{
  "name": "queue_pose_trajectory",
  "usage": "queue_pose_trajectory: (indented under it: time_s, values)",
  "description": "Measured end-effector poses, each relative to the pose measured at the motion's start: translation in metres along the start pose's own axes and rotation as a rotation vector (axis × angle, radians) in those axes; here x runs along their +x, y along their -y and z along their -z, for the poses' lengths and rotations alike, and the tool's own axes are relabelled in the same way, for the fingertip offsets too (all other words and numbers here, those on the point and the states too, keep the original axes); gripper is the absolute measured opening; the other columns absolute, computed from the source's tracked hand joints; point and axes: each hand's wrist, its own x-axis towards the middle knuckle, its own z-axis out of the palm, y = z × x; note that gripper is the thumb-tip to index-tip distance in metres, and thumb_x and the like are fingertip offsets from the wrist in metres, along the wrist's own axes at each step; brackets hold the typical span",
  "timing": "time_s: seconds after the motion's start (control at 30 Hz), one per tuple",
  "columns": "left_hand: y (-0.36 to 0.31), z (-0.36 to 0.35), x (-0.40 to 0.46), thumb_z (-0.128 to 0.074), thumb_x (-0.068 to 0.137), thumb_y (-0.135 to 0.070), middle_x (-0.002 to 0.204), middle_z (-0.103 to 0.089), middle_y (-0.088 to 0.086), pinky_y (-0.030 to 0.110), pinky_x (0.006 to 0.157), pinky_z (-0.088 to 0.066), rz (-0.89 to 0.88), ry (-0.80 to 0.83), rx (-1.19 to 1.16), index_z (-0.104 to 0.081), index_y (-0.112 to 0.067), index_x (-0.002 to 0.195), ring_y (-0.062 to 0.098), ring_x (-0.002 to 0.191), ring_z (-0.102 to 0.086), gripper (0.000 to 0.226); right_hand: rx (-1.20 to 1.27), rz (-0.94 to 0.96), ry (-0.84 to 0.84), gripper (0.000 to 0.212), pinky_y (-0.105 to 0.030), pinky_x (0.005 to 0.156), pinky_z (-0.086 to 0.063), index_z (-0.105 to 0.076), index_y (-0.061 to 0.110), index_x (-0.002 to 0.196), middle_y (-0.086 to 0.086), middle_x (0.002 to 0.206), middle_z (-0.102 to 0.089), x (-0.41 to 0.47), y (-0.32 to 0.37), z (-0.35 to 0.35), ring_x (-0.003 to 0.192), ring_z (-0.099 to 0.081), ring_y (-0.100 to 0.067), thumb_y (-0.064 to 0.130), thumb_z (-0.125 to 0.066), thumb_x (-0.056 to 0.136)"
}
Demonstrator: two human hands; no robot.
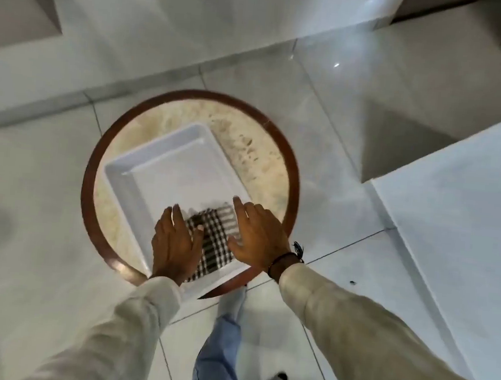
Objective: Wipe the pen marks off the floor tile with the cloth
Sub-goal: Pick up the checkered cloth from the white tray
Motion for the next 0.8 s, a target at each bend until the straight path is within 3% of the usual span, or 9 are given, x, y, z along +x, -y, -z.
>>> queue_pose_trajectory:
  time_s: [0.13,0.27,0.4,0.53,0.63,0.7,0.77,0.8]
  values:
    - [0.028,-0.03,0.016,-0.057,0.1,-0.021,0.155,-0.037,0.033,0.058,0.116,-0.041,0.278,0.006,-0.104,-0.031,0.004,0.156,0.053,0.14,-0.044,0.067,0.152,-0.179,0.155,0.081,-0.048,0.106,-0.051,-0.025,-0.003,0.159,-0.025,0.149,-0.051,0.039,0.017,-0.04,0.132,-0.052,-0.043,0.029,-0.06,0.094]
    - [0.027,-0.047,0.028,-0.06,0.096,-0.012,0.148,-0.042,0.03,0.056,0.116,-0.045,0.366,0.049,-0.248,-0.033,0.005,0.149,0.053,0.133,-0.051,0.062,0.285,-0.435,0.17,0.074,-0.051,0.098,-0.056,-0.036,0.0,0.149,-0.021,0.145,-0.05,0.06,0.022,-0.062,0.131,-0.052,-0.042,0.024,-0.07,0.088]
    - [0.011,-0.049,0.038,-0.065,0.095,-0.007,0.154,-0.051,0.024,0.051,0.116,-0.049,0.549,-0.005,-0.507,-0.03,-0.003,0.146,0.045,0.14,-0.054,0.062,0.622,-0.675,0.24,0.063,-0.046,0.087,-0.064,-0.044,0.004,0.142,-0.018,0.121,-0.07,0.07,0.018,-0.067,0.111,-0.07,-0.037,0.004,-0.071,0.085]
    - [-0.014,-0.029,0.029,-0.072,0.091,-0.009,0.147,-0.058,0.019,0.041,0.098,-0.056,0.608,-0.045,-0.681,-0.034,-0.01,0.146,0.036,0.125,-0.063,0.067,0.923,-0.747,0.297,0.029,-0.03,0.08,-0.062,-0.071,0.011,0.115,-0.005,0.101,-0.076,0.054,0.014,-0.044,0.097,-0.077,-0.025,0.002,-0.066,0.087]
    - [-0.049,-0.011,0.01,-0.077,0.089,-0.007,0.141,-0.067,0.019,0.051,0.104,-0.06,0.603,0.028,-0.866,-0.05,-0.003,0.142,0.036,0.122,-0.069,0.059,1.102,-0.789,0.193,0.025,-0.027,0.072,-0.058,-0.07,0.022,0.107,-0.002,0.096,-0.078,0.024,-0.002,-0.009,0.081,-0.07,-0.017,0.009,-0.066,0.086]
    - [-0.084,-0.005,-0.012,-0.075,0.091,-0.002,0.135,-0.071,0.02,0.051,0.09,-0.065,0.521,0.128,-0.95,-0.056,0.001,0.138,0.036,0.112,-0.074,0.051,1.217,-0.835,0.105,0.024,-0.036,0.089,-0.062,-0.075,0.02,0.11,-0.007,0.107,-0.08,-0.006,-0.024,0.014,0.1,-0.073,-0.024,0.016,-0.067,0.088]
    - [-0.119,-0.005,-0.036,-0.072,0.091,0.004,0.117,-0.073,0.015,0.035,0.061,-0.064,0.425,0.214,-0.98,-0.057,-0.001,0.131,0.024,0.085,-0.078,0.043,1.344,-0.878,0.037,0.033,-0.046,0.108,-0.055,-0.072,0.015,0.125,-0.01,0.128,-0.076,-0.041,-0.048,0.033,0.118,-0.069,-0.03,0.018,-0.063,0.094]
    - [-0.138,-0.008,-0.052,-0.07,0.091,0.007,0.106,-0.073,0.012,0.029,0.05,-0.061,0.369,0.261,-0.979,-0.057,-0.004,0.124,0.017,0.071,-0.078,0.038,1.41,-0.903,-0.008,0.034,-0.045,0.109,-0.053,-0.07,0.013,0.129,-0.011,0.135,-0.072,-0.063,-0.062,0.04,0.12,-0.067,-0.029,0.02,-0.06,0.098]
